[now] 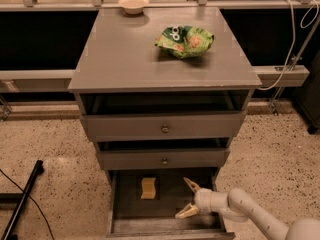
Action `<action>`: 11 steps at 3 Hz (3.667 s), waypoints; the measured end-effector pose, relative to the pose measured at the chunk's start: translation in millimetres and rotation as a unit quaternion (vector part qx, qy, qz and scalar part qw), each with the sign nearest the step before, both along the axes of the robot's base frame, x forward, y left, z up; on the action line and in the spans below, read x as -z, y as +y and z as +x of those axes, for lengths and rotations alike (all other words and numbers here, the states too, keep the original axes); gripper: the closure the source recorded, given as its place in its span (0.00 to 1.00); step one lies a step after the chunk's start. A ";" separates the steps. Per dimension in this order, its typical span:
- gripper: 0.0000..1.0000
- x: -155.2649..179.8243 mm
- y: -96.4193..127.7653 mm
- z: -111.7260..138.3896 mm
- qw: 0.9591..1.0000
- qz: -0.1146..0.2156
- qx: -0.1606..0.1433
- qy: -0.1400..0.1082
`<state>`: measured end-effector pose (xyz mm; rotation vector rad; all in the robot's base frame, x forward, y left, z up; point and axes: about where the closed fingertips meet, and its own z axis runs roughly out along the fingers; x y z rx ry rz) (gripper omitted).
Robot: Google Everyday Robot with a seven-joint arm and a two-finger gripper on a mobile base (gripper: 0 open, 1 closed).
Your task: Pick sponge from bottom drawer and place on counter
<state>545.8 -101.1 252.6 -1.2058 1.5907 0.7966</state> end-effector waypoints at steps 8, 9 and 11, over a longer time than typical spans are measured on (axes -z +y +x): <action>0.72 137.9 139.7 80.2 0.985 0.041 0.166 0.026; 1.00 72.3 115.3 76.1 0.990 0.086 0.098 -0.050; 1.00 -53.9 66.6 7.0 0.984 0.100 -0.079 -0.124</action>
Offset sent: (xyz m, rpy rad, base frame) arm 0.0332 0.0877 -0.0792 -0.0980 0.0625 -0.2376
